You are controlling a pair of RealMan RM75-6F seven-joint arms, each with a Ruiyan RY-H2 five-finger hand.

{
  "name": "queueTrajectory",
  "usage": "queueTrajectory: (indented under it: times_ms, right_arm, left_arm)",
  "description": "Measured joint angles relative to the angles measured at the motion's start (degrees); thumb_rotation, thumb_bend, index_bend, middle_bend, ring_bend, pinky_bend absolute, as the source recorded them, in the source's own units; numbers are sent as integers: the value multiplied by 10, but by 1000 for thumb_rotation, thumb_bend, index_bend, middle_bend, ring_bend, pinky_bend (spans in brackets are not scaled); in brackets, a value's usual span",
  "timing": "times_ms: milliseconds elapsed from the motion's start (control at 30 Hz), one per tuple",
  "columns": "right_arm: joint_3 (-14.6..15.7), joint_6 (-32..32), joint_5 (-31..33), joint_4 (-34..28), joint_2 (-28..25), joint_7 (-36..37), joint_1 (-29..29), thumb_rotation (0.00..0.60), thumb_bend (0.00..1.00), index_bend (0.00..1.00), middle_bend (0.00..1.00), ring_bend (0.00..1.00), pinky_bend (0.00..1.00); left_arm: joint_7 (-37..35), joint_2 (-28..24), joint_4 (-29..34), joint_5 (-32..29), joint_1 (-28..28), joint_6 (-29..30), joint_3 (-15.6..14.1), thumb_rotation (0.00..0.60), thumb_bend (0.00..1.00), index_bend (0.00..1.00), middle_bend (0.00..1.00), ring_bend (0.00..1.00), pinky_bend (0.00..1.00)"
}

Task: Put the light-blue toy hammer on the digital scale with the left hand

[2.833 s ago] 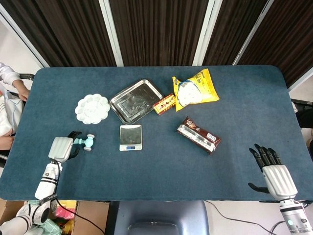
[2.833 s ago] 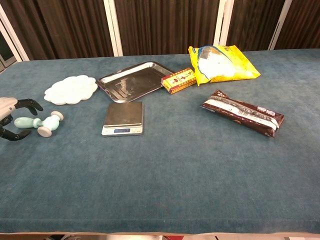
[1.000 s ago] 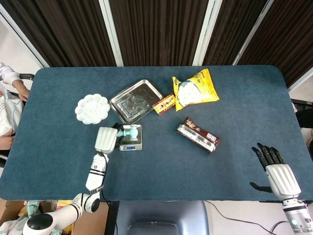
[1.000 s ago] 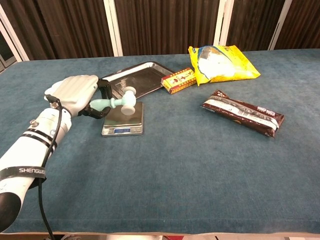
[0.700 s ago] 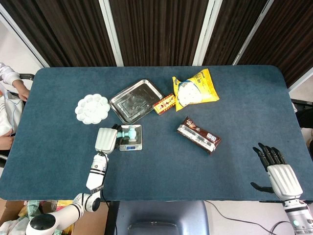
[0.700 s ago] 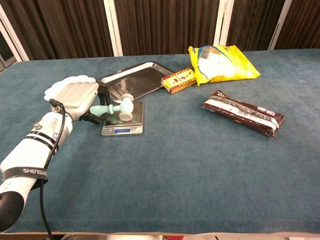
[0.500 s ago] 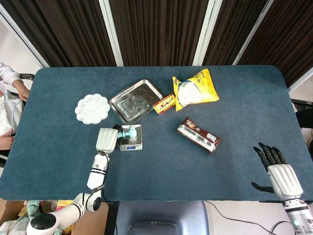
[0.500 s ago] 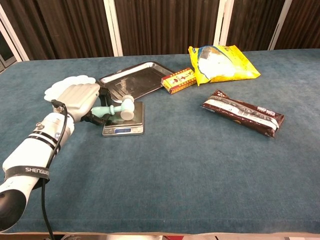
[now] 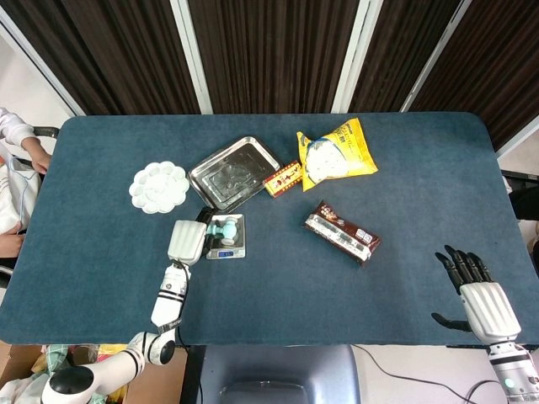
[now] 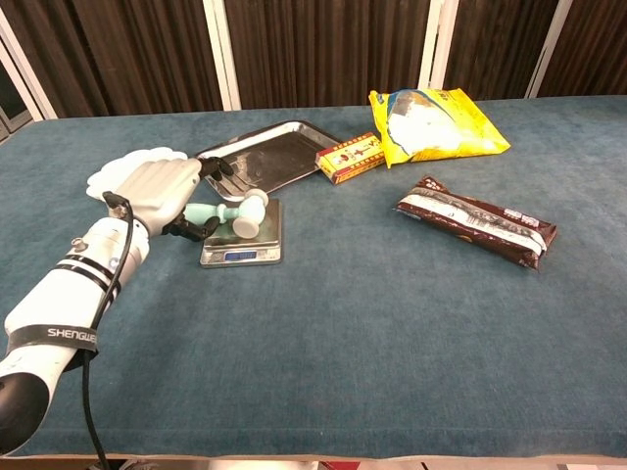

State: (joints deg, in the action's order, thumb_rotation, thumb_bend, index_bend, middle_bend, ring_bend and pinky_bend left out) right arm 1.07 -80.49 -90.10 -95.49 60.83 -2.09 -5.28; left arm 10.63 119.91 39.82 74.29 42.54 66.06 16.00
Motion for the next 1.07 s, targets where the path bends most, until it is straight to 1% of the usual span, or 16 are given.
queueTrajectory:
  times_ms: [167,300,333,367,400,433,467,500,533,567,633,700,733,800,867,1067]
  right_arm:
    - [2,1,-2,0,0,-1,0,600,211,0,0,0,0]
    - [4,2,-6,1,0,-5,-1,600,211,0,0,0,0]
    - [4,3,-8,0,0,-6,-1,600,211,0,0,0,0]
    - [5,2,-10,-1,1,-6,-1,600,211,0,0,0,0]
    - [6,1,-13,-1,1,-6,-1,600,211,0,0,0,0]
    - [7,0,-15,-2,1,-7,0,600,211,0,0,0,0]
    - [8,-2,-19,-2,1,-8,0,600,211,0,0,0,0]
    - [9,-4,-21,-3,2,-10,1,600,211,0,0,0,0]
    - [10,-4,-22,-3,2,-12,1,600,211,0,0,0,0]
    - [11,-4,-23,-4,4,-15,1,600,211,0,0,0,0]
    - [12,-3,-25,-5,6,-21,1,600,210,0,0,0,0]
    - [12,-2,-27,-8,9,-29,1,600,211,0,0,0,0]
    - [12,-2,-27,-8,11,-32,1,600,210,0,0,0,0]
    - [12,0,-27,-10,15,-42,0,600,210,0,0,0,0]
    - [13,2,-29,-11,20,-48,-1,600,210,0,0,0,0]
    - [14,2,-29,-11,23,-54,-1,600,211,0,0,0,0]
  left_arm:
    - [-3,-28,47,3,-12,14,-2,600,382,210,210,1000,1000]
    - [-33,-77,130,23,-43,52,-17,600,376,207,224,998,1000]
    - [-45,-92,153,31,-53,66,-22,600,375,198,226,967,1000]
    - [-57,-108,177,41,-64,83,-28,600,375,181,215,886,982]
    - [-73,-132,207,55,-81,110,-38,600,375,154,191,728,899]
    - [-85,-152,227,68,-95,132,-48,600,375,134,165,552,759]
    - [-96,-175,243,80,-108,153,-60,600,375,118,142,404,614]
    - [-108,-208,259,95,-125,178,-79,600,375,100,108,208,393]
    - [-115,-234,269,105,-138,192,-94,600,374,86,79,67,188]
    - [-122,-261,278,114,-151,202,-110,600,375,76,66,21,105]
    - [-144,-323,296,130,-188,210,-150,600,376,61,60,0,23]
    - [-181,-369,302,141,-228,215,-188,600,373,43,56,0,16]
    - [-199,-381,302,144,-242,219,-198,600,368,24,44,0,11]
    - [-234,-392,302,147,-262,223,-211,600,366,0,23,0,4]
    - [-247,-397,305,148,-267,221,-216,600,369,0,17,0,3]
    - [-205,-427,324,153,-288,214,-222,600,373,0,8,0,3]
